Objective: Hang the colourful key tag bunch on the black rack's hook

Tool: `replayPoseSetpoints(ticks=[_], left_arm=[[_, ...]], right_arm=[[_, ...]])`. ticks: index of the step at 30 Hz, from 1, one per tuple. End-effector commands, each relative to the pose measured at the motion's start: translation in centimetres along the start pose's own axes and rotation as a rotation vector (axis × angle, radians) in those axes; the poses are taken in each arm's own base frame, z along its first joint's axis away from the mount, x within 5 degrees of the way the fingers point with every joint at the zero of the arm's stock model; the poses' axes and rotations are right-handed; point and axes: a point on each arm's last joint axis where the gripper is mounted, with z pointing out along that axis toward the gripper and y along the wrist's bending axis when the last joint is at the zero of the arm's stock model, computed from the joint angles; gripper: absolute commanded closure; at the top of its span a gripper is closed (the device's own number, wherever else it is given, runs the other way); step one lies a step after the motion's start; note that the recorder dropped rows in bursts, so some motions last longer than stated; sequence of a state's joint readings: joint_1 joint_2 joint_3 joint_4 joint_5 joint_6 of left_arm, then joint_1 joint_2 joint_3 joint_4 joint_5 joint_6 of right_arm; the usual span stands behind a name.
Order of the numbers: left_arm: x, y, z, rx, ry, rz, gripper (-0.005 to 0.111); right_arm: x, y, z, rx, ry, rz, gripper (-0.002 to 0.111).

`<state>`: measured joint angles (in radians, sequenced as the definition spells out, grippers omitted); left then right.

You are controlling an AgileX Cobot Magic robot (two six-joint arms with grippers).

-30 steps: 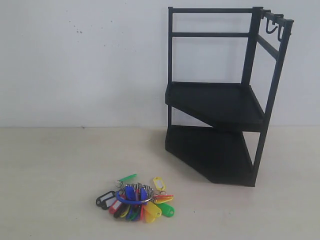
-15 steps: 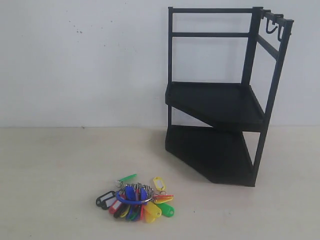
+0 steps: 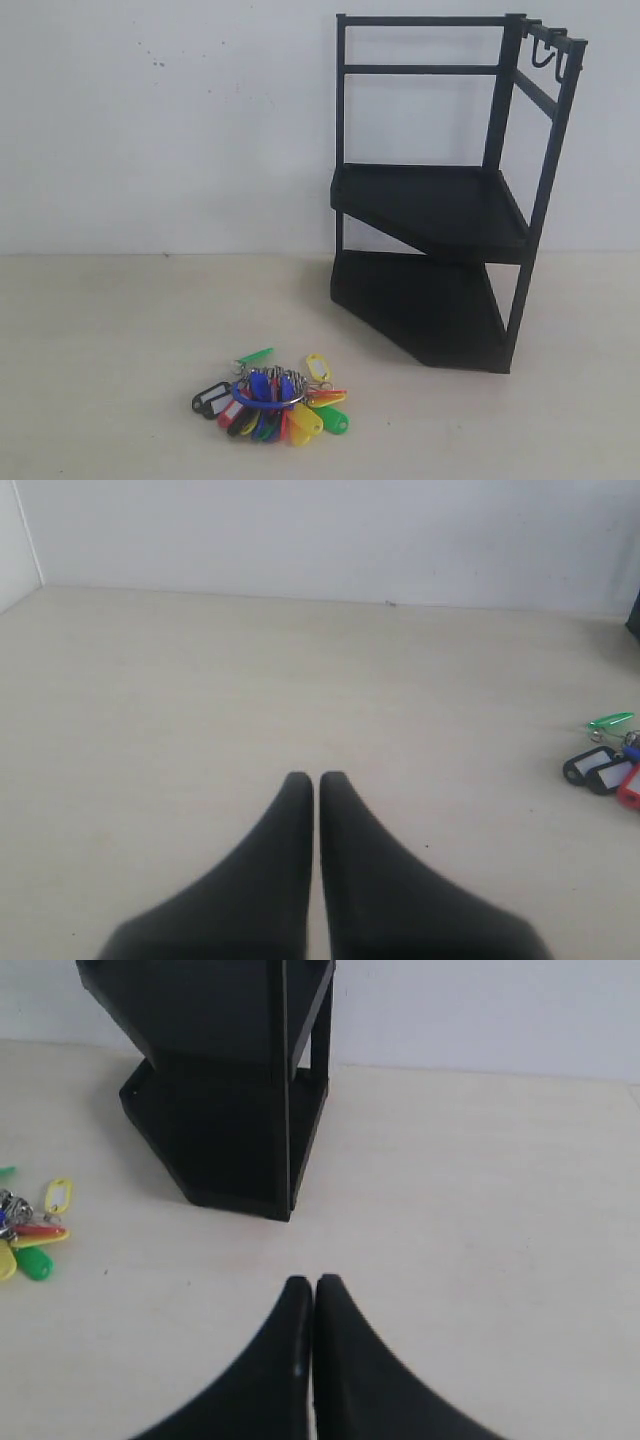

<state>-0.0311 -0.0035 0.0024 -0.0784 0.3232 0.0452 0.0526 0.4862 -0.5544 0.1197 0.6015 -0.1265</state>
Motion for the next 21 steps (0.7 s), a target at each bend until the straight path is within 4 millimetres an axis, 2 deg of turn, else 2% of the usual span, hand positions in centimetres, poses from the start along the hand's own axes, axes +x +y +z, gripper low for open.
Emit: replayPoseSetpoints(ticks=[1, 3, 6, 11, 17, 18, 21], left_arm=[[-0.2, 0.0, 0.0, -0.002, -0.011, -0.007, 0.102], [-0.2, 0.0, 0.0, -0.002, -0.011, -0.007, 0.102], [-0.2, 0.0, 0.0, -0.002, -0.011, -0.007, 0.102], [-0.2, 0.0, 0.0, -0.002, -0.011, -0.007, 0.102], [-0.2, 0.0, 0.0, -0.002, -0.011, -0.007, 0.102], [-0.2, 0.0, 0.0, -0.002, -0.011, -0.007, 0.102], [-0.2, 0.0, 0.0, -0.002, -0.011, -0.007, 0.102]], right_arm=[[-1.3, 0.3, 0.3, -0.035, -0.109, 0.072, 0.109], [-1.8, 0.6, 1.0, -0.086, -0.134, 0.122, 0.109], [-2.4, 1.5, 3.2, -0.179, -0.122, 0.098, 0.109], [-3.0, 4.0, 8.4, -0.328, 0.003, -0.113, 0.109], [-5.3, 10.5, 15.2, -0.600, 0.149, -0.461, 0.109], [-5.2, 12.0, 16.6, -0.651, 0.179, -0.535, 0.109], [-5.2, 15.7, 19.0, -0.767, 0.251, -0.734, 0.109]])
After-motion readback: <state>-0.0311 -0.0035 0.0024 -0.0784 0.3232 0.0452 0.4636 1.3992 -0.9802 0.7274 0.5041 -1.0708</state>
